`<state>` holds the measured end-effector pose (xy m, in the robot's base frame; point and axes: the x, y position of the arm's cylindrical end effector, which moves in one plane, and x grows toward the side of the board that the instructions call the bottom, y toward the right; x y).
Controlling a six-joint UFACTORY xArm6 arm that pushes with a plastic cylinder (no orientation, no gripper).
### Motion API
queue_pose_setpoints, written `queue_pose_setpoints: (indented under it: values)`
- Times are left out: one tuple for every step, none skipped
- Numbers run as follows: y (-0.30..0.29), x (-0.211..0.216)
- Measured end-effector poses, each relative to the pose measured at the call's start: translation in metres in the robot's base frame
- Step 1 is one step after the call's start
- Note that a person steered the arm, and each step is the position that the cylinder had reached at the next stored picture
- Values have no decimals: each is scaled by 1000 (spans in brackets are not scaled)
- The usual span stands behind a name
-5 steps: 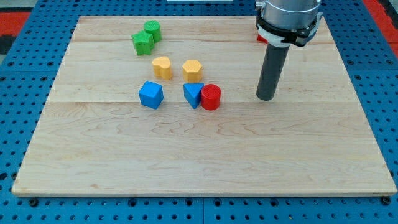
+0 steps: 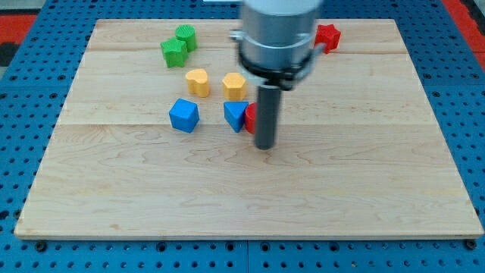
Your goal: Slide the red circle vertical to the red star
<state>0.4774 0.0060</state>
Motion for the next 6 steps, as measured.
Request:
queue_pose_setpoints:
  values:
    - [-7, -35]
    - [32, -67]
    - [57, -100]
    - [94, -112]
    - [96, -111]
    - [108, -101]
